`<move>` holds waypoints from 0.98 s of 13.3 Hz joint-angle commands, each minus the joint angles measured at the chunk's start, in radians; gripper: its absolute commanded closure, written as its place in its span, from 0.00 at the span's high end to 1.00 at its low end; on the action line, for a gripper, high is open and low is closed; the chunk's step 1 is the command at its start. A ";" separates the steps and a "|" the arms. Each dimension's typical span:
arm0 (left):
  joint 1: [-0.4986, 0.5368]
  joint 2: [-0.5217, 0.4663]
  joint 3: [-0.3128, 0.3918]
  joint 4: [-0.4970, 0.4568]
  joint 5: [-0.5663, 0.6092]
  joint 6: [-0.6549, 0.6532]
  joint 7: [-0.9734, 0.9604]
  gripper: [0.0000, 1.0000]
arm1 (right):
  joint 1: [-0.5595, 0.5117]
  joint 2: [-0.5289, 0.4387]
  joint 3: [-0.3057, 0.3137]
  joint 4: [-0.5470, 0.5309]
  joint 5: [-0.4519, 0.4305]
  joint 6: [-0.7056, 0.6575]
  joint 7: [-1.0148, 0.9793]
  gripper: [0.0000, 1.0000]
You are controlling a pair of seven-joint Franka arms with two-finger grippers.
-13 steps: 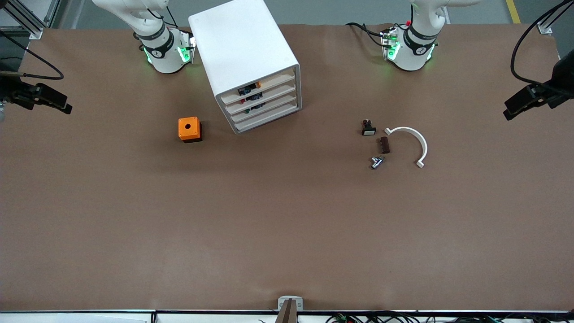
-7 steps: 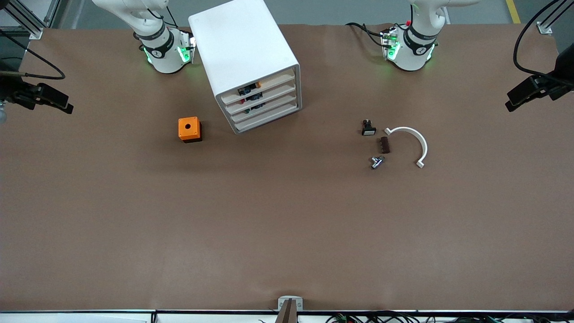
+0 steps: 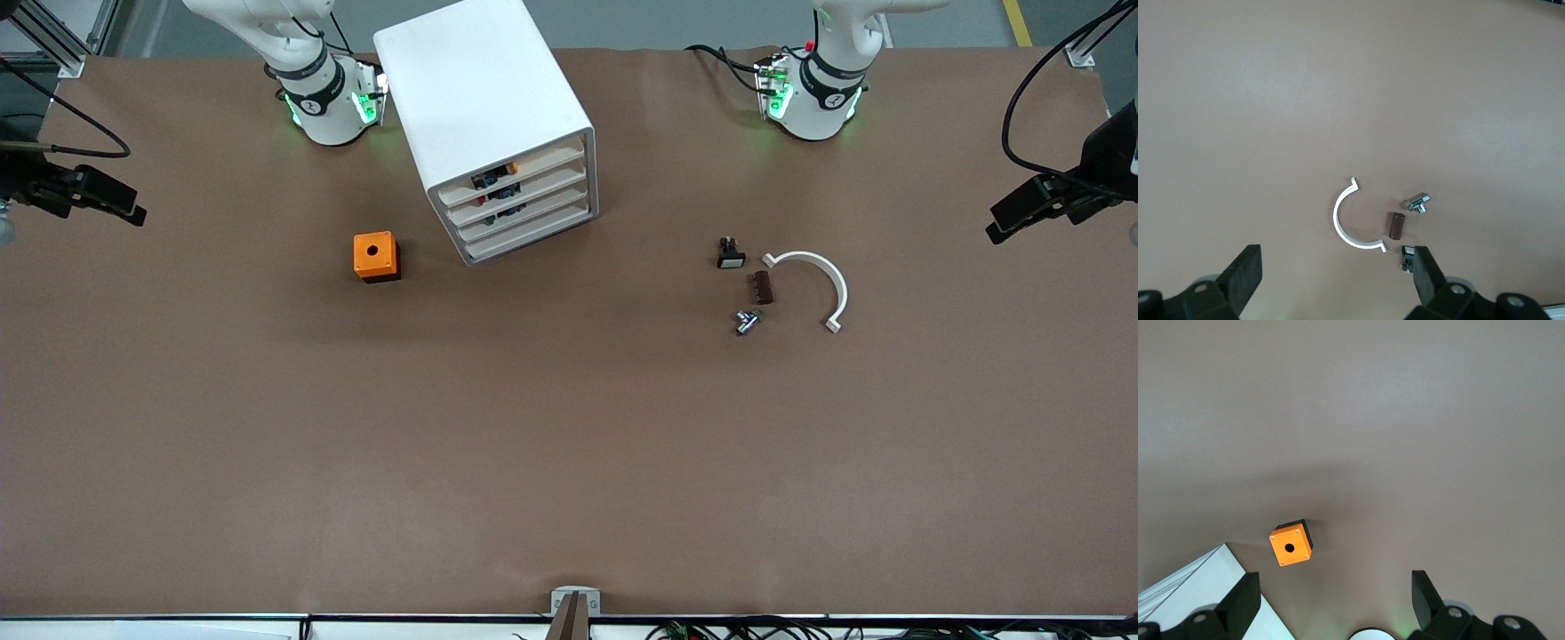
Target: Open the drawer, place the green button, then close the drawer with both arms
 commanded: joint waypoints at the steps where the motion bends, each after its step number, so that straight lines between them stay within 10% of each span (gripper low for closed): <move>1: 0.006 -0.035 -0.006 -0.036 -0.010 0.018 0.020 1.00 | -0.009 -0.014 0.011 -0.016 -0.006 0.027 0.012 1.00; 13: 0.040 -0.079 -0.083 -0.148 -0.009 0.063 0.032 1.00 | 0.002 -0.046 0.006 -0.081 0.022 -0.034 0.014 1.00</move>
